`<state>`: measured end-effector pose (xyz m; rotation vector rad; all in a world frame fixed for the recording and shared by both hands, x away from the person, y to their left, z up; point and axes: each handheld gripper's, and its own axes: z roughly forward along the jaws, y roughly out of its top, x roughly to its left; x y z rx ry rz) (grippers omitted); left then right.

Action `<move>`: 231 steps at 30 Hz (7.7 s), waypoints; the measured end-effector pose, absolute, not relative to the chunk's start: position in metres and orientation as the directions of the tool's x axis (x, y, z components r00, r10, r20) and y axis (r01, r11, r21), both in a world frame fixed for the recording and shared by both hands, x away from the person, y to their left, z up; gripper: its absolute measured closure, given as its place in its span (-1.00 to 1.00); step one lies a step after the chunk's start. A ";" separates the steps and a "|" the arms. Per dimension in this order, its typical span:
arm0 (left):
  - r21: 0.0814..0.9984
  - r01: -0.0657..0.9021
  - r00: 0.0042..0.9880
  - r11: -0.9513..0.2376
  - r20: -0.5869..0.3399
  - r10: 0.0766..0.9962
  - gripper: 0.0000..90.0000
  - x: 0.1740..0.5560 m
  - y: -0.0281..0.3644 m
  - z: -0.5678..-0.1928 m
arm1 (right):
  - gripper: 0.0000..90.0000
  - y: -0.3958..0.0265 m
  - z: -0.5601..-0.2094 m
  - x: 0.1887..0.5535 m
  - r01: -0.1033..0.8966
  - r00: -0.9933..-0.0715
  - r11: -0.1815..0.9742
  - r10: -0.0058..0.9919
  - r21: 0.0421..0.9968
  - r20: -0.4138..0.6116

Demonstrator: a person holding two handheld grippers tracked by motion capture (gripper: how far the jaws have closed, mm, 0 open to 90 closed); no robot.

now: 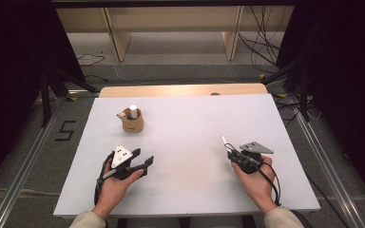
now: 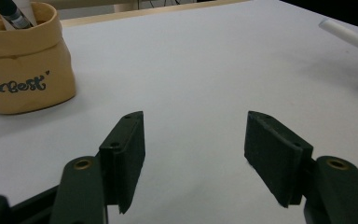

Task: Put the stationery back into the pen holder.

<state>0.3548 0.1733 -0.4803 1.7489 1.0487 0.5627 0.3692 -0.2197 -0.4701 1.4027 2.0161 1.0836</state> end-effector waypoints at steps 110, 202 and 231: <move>0.846 0.497 0.616 0.190 -0.499 0.610 0.65 0.349 0.120 -0.461 | 0.75 -0.099 -0.461 0.337 0.277 -0.768 0.277 0.639 0.920 0.039; 0.977 0.183 0.533 0.106 -0.190 0.824 0.74 0.381 0.176 -0.423 | -0.36 -0.183 -0.483 0.347 0.383 -0.751 0.394 0.660 0.835 0.033; 0.994 0.096 0.426 0.052 -0.089 0.900 0.73 0.424 0.200 -0.400 | -0.38 -0.195 -0.484 0.345 0.389 -0.736 0.389 0.676 0.835 0.028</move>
